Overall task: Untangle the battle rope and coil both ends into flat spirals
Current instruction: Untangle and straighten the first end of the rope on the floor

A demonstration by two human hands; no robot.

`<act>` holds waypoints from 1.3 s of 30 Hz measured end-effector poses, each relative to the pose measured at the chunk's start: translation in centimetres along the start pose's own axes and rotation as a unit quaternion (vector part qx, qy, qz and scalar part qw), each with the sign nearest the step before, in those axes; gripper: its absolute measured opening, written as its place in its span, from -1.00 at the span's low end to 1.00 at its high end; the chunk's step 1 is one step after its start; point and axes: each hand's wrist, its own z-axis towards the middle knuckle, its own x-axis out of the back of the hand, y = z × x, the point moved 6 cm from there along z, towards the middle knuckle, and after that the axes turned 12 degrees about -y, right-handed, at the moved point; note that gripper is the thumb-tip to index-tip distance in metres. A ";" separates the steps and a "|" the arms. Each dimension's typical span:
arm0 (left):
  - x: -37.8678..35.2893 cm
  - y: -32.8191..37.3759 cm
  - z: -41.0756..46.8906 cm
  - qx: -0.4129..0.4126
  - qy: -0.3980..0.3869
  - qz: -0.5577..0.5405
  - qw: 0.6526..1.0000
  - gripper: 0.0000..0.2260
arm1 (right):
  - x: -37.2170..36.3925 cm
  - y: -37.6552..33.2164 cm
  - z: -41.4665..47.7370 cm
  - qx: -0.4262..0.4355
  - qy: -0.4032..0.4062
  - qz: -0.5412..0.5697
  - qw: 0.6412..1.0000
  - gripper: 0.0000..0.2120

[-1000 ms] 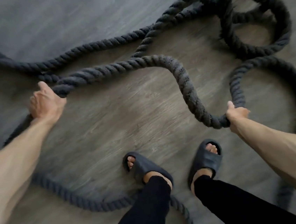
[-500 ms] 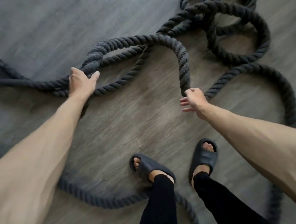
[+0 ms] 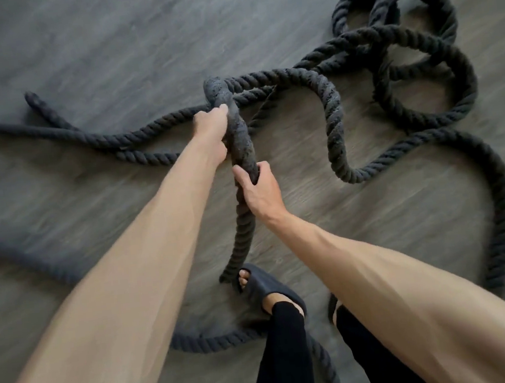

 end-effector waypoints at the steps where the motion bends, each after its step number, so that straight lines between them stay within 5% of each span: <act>1: 1.4 -0.6 0.1 -0.006 -0.016 0.038 0.999 -0.75 | 0.0 0.1 0.1 0.002 0.002 -0.004 1.000 -0.66; 4: 6.6 -4.3 -0.3 -0.033 -0.007 0.321 0.946 -0.67 | -1.8 0.3 0.0 -0.025 -0.029 0.052 0.998 -0.49; 6: 8.7 -9.3 -1.6 0.021 -0.082 0.379 0.922 -0.76 | -3.2 0.1 0.1 -0.044 -0.056 0.048 0.996 -0.42; 7: 9.6 -12.0 -2.6 0.067 -0.125 0.346 0.927 -0.84 | -3.7 0.0 0.3 -0.049 -0.067 0.027 0.996 -0.40; 10: 10.7 -17.3 -5.8 0.178 -0.178 0.077 0.965 -0.51 | -3.8 -0.1 0.6 -0.062 -0.082 -0.029 0.994 -0.40; 15: 10.0 -17.0 -4.1 0.136 -0.100 -0.299 0.939 -0.51 | -4.1 1.3 -0.1 -0.107 -0.159 -0.092 0.977 -0.31; 20: 7.7 -15.5 -3.8 0.157 -0.079 -0.297 0.938 -0.77 | -3.3 4.0 -1.7 -0.140 -0.187 -0.135 0.963 -0.30; 22: 7.7 -15.4 -4.4 0.141 0.013 -0.302 0.943 -0.93 | -2.8 5.1 -2.6 -0.106 -0.142 -0.282 0.943 -0.47; 25: 9.2 -15.9 -5.1 0.117 0.156 -0.321 0.927 -0.80 | -0.4 9.0 -5.8 -0.155 0.003 -0.416 0.896 -0.59; 30: 12.9 -17.0 -5.4 0.128 0.293 -0.204 0.925 -0.71 | 2.4 19.2 -10.0 -0.389 -0.005 -0.095 0.916 -0.44; 34: 15.5 -19.5 -5.1 0.155 0.333 -0.029 0.930 -0.43 | 1.3 23.3 -11.0 -0.420 -0.025 0.088 0.903 -0.48; 39: 16.0 -25.8 -4.4 0.140 0.327 0.048 0.933 -0.27 | -1.2 26.7 -8.4 -0.407 -0.087 0.223 0.881 -0.44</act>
